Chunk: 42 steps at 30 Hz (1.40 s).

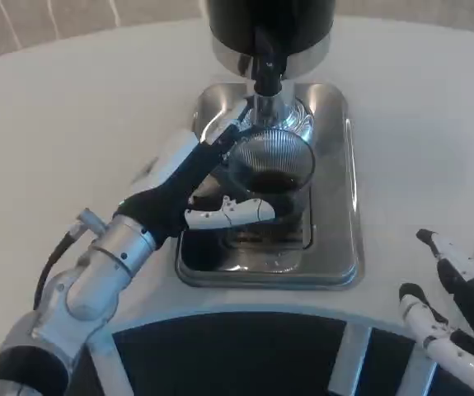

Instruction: Grasp the cup under the faucet to collect the drink, then remove the cup.

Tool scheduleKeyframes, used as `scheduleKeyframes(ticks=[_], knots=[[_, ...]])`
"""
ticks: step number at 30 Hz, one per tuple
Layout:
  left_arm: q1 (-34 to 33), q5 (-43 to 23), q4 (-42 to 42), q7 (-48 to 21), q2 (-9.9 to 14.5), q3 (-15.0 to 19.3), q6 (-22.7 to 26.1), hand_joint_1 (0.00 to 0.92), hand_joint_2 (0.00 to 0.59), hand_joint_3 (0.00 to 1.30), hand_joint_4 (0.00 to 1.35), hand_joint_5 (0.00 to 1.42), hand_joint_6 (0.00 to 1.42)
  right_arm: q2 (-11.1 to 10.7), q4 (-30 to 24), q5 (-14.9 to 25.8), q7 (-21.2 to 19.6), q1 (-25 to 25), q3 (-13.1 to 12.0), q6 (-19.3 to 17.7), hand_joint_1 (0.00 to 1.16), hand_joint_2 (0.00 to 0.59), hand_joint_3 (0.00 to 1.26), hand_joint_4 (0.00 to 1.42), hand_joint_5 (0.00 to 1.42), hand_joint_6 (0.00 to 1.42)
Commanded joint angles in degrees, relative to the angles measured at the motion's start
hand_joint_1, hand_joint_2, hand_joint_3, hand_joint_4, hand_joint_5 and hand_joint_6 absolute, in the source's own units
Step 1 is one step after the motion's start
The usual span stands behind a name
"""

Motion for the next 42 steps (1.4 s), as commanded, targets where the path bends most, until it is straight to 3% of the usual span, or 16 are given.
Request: scheduleKeyframes(ticks=[1,9,13,24,32,42], knots=[[-0.05,1.36,0.7,0.27,-0.64,-1.34,-0.08,0.369,0.058,0.0,0.19,0.57,0.71,-0.48,0.06,-0.34,0.18,0.01,-0.47,0.73,0.06,0.546,0.01,0.0,0.0,0.0],[-0.37,2.34,0.82,1.45,-0.38,-2.7,0.01,0.37,0.058,0.0,0.19,0.57,0.71,-0.88,0.13,-0.39,0.13,-0.54,-0.9,1.52,0.07,0.549,0.02,0.0,0.0,0.0],[-0.22,2.65,0.84,2.36,-0.48,-3.02,0.39,0.372,0.064,0.02,0.22,0.6,0.87,-0.96,0.52,-0.3,-0.32,-0.26,-0.78,1.71,0.08,0.547,0.02,0.0,0.0,0.0],[1.2,2.65,0.34,7.05,-1.44,-2.01,1.19,0.39,0.084,0.38,0.47,0.77,1.01,-0.68,0.51,-0.5,-0.23,-0.28,-0.22,2.58,0.1,0.545,0.03,0.0,0.0,0.0],[2.67,2.89,-0.58,11.18,-1.5,-1.82,0.62,0.397,0.096,0.57,0.65,0.9,1.15,-0.62,0.46,-1.03,-0.42,-0.09,0.42,2.71,0.11,0.544,0.03,0.0,0.0,0.0],[4.88,1.89,-2.46,15.06,-1.08,-0.26,-0.94,0.481,0.105,0.86,0.97,1.21,1.41,-0.14,0.11,-1.42,-0.27,0.14,0.81,2.91,0.14,0.545,0.04,0.0,0.0,0.0]])
